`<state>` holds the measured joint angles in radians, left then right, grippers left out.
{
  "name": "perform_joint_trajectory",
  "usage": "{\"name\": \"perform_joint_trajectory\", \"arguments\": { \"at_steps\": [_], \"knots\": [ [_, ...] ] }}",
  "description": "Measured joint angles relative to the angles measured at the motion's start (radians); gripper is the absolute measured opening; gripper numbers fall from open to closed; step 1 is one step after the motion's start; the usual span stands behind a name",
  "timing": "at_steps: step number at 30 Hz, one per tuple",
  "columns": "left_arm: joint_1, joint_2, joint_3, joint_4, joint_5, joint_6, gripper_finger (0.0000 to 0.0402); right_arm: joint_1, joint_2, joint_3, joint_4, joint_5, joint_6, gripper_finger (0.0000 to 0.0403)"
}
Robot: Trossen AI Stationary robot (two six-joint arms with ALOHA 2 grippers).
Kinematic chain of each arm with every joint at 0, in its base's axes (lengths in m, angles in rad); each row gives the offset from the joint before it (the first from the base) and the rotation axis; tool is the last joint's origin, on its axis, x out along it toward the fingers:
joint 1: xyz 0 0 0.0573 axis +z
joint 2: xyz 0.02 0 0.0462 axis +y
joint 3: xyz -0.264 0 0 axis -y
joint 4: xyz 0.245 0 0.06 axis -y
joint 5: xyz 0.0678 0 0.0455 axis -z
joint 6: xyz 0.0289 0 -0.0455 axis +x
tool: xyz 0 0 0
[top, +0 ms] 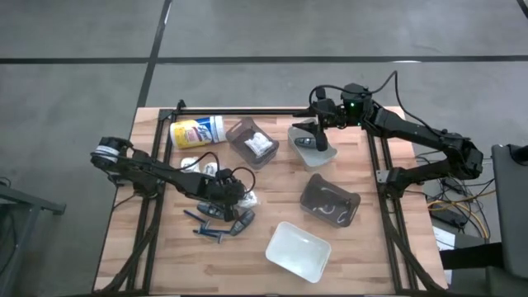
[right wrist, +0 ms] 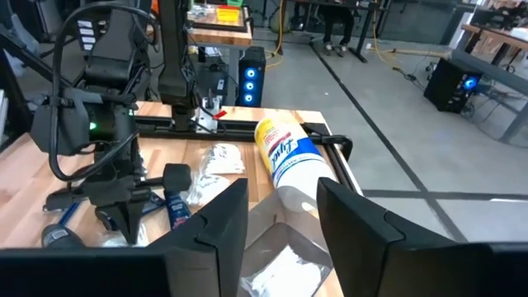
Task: Pick & Place Travel size toiletries
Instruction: Put the white cotton pack into the top black bin
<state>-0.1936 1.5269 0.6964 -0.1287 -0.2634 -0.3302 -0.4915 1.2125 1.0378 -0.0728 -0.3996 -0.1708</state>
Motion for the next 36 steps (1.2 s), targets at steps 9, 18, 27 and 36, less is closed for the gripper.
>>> {"name": "perform_joint_trajectory", "arguments": {
  "at_steps": [9,18,27,36],
  "knots": [
    [0.003,-0.001,0.028,-0.002,-0.025,0.042,0.0001,0.000,0.000,0.000,0.000,0.000,0.043,0.0171],
    [0.002,-0.002,0.033,-0.002,-0.056,0.042,0.0000,0.000,0.000,0.000,0.000,0.000,0.041,0.0192],
    [0.002,-0.042,0.034,-0.012,-0.122,0.048,0.0000,0.000,0.000,0.000,0.000,0.000,0.041,0.0205],
    [0.004,-0.176,0.034,-0.030,-0.150,0.080,0.0000,0.000,0.000,0.000,0.000,0.000,0.041,0.0213]
  ]
}}
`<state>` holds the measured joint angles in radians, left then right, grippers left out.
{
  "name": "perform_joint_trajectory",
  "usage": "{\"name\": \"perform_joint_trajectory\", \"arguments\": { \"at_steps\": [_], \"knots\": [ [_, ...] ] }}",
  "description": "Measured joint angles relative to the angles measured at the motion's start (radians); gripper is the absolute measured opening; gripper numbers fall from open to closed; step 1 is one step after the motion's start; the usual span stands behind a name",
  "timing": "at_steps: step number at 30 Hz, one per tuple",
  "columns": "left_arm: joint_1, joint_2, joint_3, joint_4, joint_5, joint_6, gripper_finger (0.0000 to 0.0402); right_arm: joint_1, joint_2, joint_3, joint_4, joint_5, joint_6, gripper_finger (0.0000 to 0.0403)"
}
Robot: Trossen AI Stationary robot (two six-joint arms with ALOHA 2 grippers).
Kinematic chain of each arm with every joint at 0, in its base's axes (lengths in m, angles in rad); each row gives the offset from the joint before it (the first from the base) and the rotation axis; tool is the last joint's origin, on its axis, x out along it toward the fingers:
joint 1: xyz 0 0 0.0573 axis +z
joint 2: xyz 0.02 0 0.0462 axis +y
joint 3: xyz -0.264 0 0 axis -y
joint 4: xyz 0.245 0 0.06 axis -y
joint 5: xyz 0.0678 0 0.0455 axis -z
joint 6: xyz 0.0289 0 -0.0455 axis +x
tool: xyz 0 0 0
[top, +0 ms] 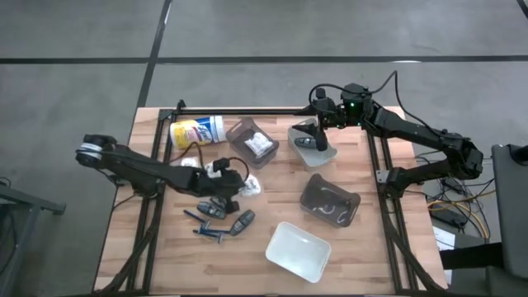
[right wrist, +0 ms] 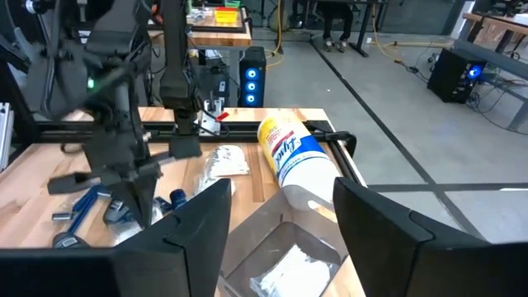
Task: Pick & Place Travel size toiletries
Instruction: Put the white cotton pack into the top black bin
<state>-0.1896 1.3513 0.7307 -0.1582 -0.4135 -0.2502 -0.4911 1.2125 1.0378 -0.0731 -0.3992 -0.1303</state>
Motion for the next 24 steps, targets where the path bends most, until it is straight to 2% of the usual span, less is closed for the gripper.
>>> {"name": "perform_joint_trajectory", "arguments": {
  "at_steps": [12,24],
  "knots": [
    [0.034,-0.142,0.000,0.001,-0.087,0.089,0.0000,0.000,0.000,0.000,-0.001,0.000,0.000,0.0230],
    [0.149,-0.164,0.000,0.035,-0.128,0.152,0.0000,0.000,0.000,0.000,-0.001,0.000,0.000,0.0263]
  ]
}}
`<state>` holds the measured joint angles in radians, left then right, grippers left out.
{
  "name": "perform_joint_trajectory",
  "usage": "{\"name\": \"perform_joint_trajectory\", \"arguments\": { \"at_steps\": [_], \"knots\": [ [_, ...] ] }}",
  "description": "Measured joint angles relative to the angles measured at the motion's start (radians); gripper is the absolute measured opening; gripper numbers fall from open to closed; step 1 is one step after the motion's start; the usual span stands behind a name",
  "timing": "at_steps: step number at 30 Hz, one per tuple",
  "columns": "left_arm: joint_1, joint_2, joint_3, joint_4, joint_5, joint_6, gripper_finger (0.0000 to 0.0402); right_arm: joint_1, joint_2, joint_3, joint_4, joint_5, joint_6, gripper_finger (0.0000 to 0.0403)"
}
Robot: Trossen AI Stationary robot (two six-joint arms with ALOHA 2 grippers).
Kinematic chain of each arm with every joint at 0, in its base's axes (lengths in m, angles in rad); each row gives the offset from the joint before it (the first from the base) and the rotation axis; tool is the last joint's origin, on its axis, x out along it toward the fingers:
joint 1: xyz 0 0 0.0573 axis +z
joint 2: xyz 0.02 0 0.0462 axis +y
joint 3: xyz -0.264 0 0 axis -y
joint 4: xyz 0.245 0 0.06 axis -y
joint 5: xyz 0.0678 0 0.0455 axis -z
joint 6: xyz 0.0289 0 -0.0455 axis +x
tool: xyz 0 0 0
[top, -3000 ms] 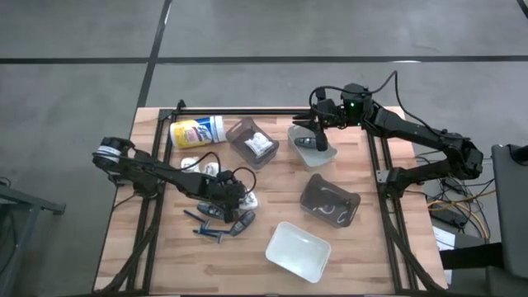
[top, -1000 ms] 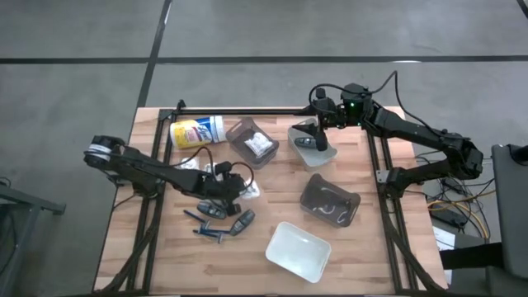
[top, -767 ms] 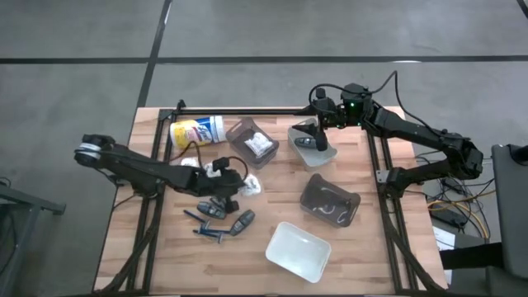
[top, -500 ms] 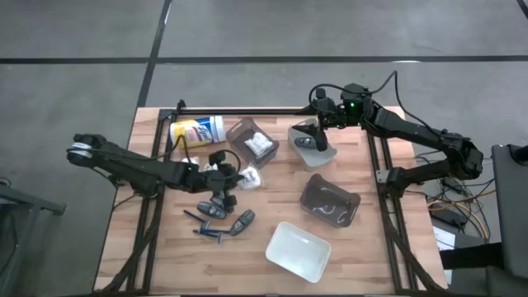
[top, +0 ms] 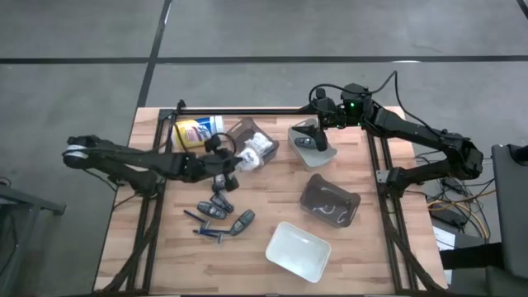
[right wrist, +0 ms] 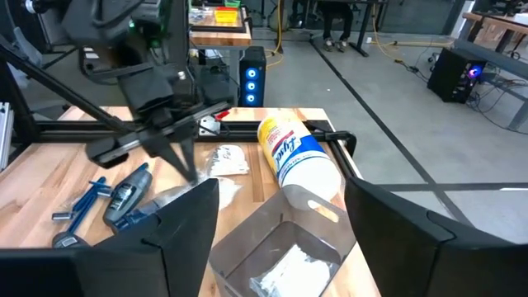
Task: Pick & Place Travel size toiletries
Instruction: Put the white cotton pack into the top black bin
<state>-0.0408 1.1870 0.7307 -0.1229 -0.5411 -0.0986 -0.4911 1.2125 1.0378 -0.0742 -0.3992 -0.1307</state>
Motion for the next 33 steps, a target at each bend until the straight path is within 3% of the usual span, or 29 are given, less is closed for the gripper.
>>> {"name": "perform_joint_trajectory", "arguments": {
  "at_steps": [19,23,33],
  "knots": [
    [0.226,0.004,0.000,0.078,-0.003,-0.002,0.0000,0.000,0.000,0.000,0.000,0.000,0.000,0.0323],
    [0.258,0.008,-0.015,0.156,-0.003,-0.003,0.0000,0.000,0.000,0.000,0.000,0.000,0.000,0.0336],
    [0.308,0.132,-0.018,0.274,-0.003,-0.003,0.0000,0.000,0.000,0.000,-0.001,0.000,0.000,0.0361]
  ]
}}
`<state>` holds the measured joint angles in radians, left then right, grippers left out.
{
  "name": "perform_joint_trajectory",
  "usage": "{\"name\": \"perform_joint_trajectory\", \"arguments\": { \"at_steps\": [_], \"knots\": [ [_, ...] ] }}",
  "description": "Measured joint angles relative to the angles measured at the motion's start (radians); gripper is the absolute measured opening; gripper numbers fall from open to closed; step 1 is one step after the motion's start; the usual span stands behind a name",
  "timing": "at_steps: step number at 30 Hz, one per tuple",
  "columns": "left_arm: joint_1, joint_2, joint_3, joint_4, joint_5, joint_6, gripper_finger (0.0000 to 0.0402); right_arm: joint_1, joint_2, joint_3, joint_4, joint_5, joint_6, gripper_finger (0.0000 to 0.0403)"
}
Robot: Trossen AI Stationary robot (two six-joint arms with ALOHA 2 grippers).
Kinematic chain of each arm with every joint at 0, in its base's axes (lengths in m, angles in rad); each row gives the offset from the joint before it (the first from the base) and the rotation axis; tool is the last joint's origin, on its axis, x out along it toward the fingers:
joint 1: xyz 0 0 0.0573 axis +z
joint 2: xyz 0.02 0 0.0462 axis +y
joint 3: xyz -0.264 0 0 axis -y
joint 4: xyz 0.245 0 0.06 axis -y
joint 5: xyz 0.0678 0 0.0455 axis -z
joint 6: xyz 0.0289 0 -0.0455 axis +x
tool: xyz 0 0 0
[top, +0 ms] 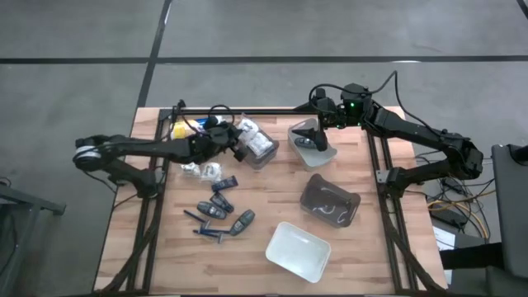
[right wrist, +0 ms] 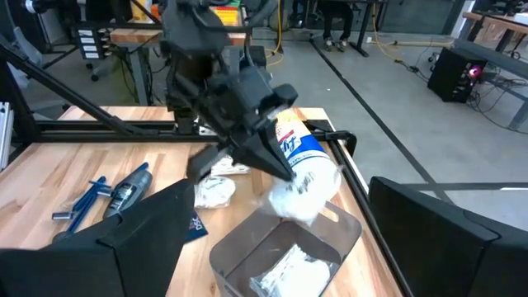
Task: Pick & Place Travel size toiletries
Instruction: Put the white cotton pack into the top black bin
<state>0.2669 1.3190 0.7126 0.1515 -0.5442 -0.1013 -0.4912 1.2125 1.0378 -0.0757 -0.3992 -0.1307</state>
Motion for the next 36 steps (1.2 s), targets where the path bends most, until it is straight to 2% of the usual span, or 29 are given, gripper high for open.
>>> {"name": "perform_joint_trajectory", "arguments": {
  "at_steps": [13,21,29,36],
  "knots": [
    [0.018,0.191,0.045,0.068,0.001,-0.002,0.0011,0.000,0.000,0.000,-0.001,0.000,0.000,0.0327],
    [0.020,0.231,0.056,0.077,0.000,-0.003,0.0015,0.000,0.000,0.000,-0.002,0.000,0.000,0.0333],
    [0.020,0.208,0.055,0.083,0.000,-0.003,0.0054,0.000,0.000,0.000,-0.002,0.000,0.000,0.0360],
    [0.020,0.207,0.055,0.082,0.000,-0.003,0.0096,0.000,0.000,0.000,-0.002,0.000,0.000,0.0363]
  ]
}}
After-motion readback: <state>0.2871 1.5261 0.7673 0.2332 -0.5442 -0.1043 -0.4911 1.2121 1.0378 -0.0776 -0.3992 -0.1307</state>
